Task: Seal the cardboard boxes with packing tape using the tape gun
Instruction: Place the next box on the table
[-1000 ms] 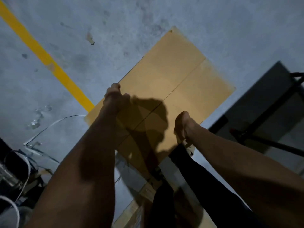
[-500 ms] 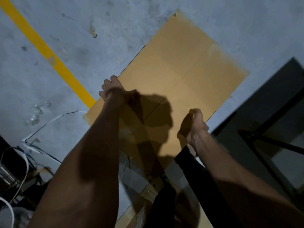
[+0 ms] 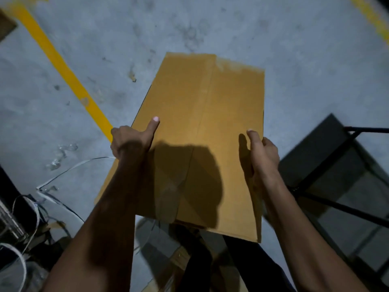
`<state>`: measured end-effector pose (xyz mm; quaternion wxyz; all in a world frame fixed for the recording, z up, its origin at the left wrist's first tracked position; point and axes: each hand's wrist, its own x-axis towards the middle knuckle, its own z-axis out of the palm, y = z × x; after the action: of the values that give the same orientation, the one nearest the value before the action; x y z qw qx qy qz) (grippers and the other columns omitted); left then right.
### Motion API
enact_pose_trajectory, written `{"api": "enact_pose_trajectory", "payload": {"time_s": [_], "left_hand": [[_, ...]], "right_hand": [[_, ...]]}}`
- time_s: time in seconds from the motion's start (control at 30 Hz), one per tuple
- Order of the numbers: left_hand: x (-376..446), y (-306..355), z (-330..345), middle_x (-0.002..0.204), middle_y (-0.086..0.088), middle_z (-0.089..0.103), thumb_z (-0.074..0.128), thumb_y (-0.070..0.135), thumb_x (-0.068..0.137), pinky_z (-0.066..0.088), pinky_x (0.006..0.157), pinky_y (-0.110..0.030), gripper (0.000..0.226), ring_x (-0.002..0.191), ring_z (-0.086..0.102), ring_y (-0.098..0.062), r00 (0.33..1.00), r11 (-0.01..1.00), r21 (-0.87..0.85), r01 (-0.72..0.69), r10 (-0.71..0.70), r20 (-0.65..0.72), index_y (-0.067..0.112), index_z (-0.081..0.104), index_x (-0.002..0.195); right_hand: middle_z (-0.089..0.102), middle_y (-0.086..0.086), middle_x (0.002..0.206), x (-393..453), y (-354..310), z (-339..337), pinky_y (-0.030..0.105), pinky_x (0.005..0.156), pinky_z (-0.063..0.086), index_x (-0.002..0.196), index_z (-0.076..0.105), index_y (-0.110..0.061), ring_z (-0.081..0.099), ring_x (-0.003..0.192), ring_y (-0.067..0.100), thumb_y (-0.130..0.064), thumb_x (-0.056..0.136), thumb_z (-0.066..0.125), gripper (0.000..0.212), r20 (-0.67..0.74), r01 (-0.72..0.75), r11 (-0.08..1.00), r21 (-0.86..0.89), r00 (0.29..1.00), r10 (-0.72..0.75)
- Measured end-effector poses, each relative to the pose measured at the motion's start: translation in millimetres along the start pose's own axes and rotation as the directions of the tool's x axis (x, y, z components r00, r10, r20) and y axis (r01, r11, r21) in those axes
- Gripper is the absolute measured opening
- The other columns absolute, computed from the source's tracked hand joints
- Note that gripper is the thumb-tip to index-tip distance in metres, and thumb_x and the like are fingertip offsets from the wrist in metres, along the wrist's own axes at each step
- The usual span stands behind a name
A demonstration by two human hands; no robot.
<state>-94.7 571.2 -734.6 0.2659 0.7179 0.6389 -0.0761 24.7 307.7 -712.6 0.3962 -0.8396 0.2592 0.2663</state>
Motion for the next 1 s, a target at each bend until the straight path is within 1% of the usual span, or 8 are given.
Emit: {"api": "enact_pose_trajectory", "payload": {"time_s": [0.07, 0.17, 0.27, 0.37, 0.5, 0.67, 0.87, 1.0], "left_hand": [[-28, 9, -33, 0.117, -0.023, 0.061, 0.047, 0.095, 0.07, 0.048, 0.094, -0.046, 0.11, 0.114, 0.058, -0.041, 0.996, 1.0, 0.003, -0.027, 0.027, -0.082, -0.004, 0.064, 0.116], [-79, 26, -87, 0.124, -0.023, 0.056, 0.052, 0.088, 0.077, 0.046, 0.097, -0.048, 0.101, 0.12, 0.055, -0.043, 0.994, 0.998, -0.056, -0.004, -0.003, -0.113, -0.004, 0.064, 0.118], [-130, 36, -145, 0.118, -0.022, 0.055, 0.056, 0.088, 0.075, 0.048, 0.092, -0.052, 0.099, 0.112, 0.057, -0.046, 0.989, 0.993, -0.116, -0.033, 0.015, -0.148, -0.004, 0.067, 0.111], [-177, 43, -203, 0.109, -0.021, 0.057, 0.064, 0.084, 0.072, 0.048, 0.085, -0.05, 0.092, 0.102, 0.059, -0.046, 0.979, 0.979, -0.192, -0.071, 0.031, -0.204, -0.004, 0.068, 0.1], [-238, 43, -279, 0.101, -0.019, 0.058, 0.067, 0.081, 0.071, 0.046, 0.076, -0.045, 0.083, 0.09, 0.061, -0.043, 0.959, 0.952, -0.282, -0.122, 0.039, -0.281, 0.0, 0.066, 0.086], [-311, 41, -357, 0.099, -0.016, 0.057, 0.07, 0.081, 0.069, 0.042, 0.067, -0.039, 0.081, 0.078, 0.057, -0.036, 0.94, 0.893, -0.416, -0.17, 0.02, -0.34, 0.001, 0.061, 0.077], [-395, 30, -403, 0.098, -0.015, 0.062, 0.058, 0.096, 0.057, 0.056, 0.076, -0.051, 0.101, 0.084, 0.064, -0.041, 0.916, 0.871, -0.455, -0.184, -0.015, -0.4, 0.002, 0.069, 0.092], [-448, 30, -405, 0.095, -0.015, 0.063, 0.057, 0.096, 0.058, 0.056, 0.073, -0.05, 0.096, 0.079, 0.063, -0.039, 0.91, 0.857, -0.468, -0.216, 0.003, -0.415, 0.003, 0.066, 0.084]], "right_hand": [[0.064, 0.007, 0.122, -26, -25, -18, 0.056, 0.102, 0.049, 0.129, 0.061, -0.015, 0.055, 0.12, 0.034, -0.084, 0.066, 0.046, 0.094, -0.025, 0.061, 0.997, -0.053, 0.998, -0.062], [0.063, 0.01, 0.12, -77, -64, -59, 0.056, 0.1, 0.049, 0.129, 0.058, -0.013, 0.054, 0.118, 0.036, -0.081, 0.074, 0.045, 0.089, -0.061, 0.191, 0.967, -0.169, 0.977, -0.204], [0.059, 0.012, 0.127, -129, -99, -107, 0.057, 0.102, 0.047, 0.133, 0.056, -0.011, 0.048, 0.125, 0.038, -0.077, 0.081, 0.045, 0.085, -0.12, 0.252, 0.946, -0.204, 0.953, -0.28], [0.059, 0.011, 0.122, -182, -131, -156, 0.058, 0.1, 0.047, 0.126, 0.058, -0.01, 0.049, 0.119, 0.036, -0.079, 0.08, 0.044, 0.085, -0.157, 0.31, 0.924, -0.224, 0.924, -0.348], [0.057, 0.008, 0.118, -259, -158, -215, 0.056, 0.098, 0.046, 0.12, 0.058, -0.012, 0.047, 0.115, 0.034, -0.071, 0.087, 0.053, 0.068, -0.185, 0.406, 0.88, -0.246, 0.871, -0.454], [0.053, 0.006, 0.139, -348, -170, -279, 0.055, 0.108, 0.04, 0.144, 0.05, -0.014, 0.041, 0.128, 0.033, -0.065, 0.091, 0.056, 0.074, -0.223, 0.488, 0.857, -0.165, 0.828, -0.514], [0.053, 0.002, 0.139, -413, -164, -344, 0.054, 0.107, 0.04, 0.141, 0.053, -0.017, 0.041, 0.126, 0.031, -0.067, 0.086, 0.049, 0.074, -0.263, 0.537, 0.837, -0.103, 0.797, -0.543], [0.054, 0.003, 0.137, -425, -157, -400, 0.049, 0.105, 0.041, 0.141, 0.054, -0.018, 0.042, 0.126, 0.033, -0.065, 0.089, 0.049, 0.07, -0.274, 0.586, 0.802, -0.116, 0.757, -0.593]]}}
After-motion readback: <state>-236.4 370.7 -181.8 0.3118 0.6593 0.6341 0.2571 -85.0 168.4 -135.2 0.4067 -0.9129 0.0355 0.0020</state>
